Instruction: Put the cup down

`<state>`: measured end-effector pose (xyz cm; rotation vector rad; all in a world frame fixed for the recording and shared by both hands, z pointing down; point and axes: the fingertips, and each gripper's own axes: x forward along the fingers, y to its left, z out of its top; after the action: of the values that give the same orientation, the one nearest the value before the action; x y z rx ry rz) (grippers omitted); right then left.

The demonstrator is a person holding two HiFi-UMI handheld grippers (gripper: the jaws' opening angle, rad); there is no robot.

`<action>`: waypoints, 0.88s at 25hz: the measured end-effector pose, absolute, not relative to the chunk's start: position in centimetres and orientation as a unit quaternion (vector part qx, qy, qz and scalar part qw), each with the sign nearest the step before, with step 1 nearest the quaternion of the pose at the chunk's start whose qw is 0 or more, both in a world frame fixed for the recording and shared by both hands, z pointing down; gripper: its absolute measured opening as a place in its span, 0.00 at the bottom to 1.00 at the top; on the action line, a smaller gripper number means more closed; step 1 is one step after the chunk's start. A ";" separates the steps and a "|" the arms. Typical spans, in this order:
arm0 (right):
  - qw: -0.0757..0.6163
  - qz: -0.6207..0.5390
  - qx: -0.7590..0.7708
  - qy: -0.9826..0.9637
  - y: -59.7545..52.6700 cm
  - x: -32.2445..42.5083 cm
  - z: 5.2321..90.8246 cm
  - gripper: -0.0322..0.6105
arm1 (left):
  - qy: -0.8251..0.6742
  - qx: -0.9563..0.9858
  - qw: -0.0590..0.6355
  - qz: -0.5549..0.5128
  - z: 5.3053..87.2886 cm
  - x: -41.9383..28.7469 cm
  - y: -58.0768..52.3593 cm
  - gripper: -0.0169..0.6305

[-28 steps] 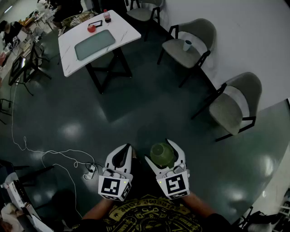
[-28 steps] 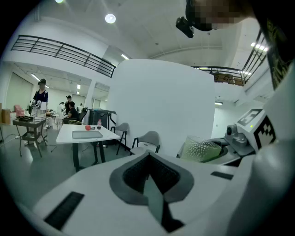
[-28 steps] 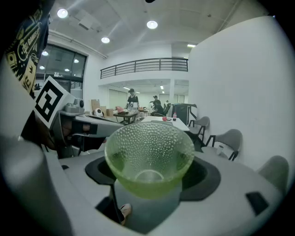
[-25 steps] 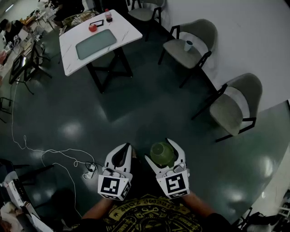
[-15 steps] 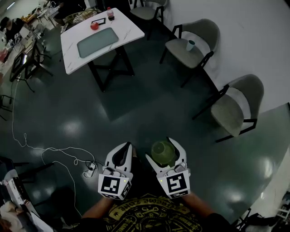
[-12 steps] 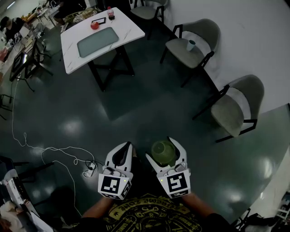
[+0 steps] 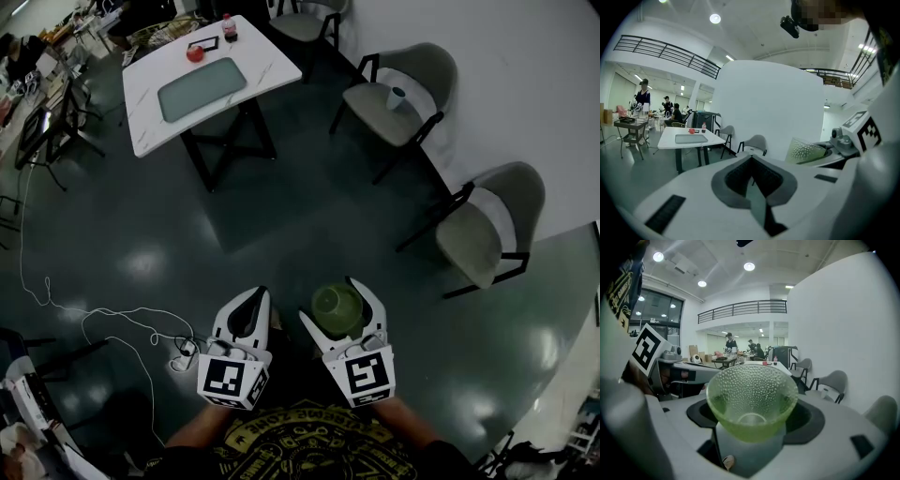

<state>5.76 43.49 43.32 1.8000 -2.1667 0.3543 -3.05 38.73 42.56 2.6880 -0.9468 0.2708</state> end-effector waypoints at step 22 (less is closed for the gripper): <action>0.128 0.115 0.658 -0.733 30.1 2.6 40.7 0.65 | -0.305 0.939 0.134 0.079 39.7 -6.4 26.5 0.04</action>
<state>2.62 30.10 40.72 1.9125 -2.1327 0.3331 -6.44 26.49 39.72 2.7235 -0.8854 0.2292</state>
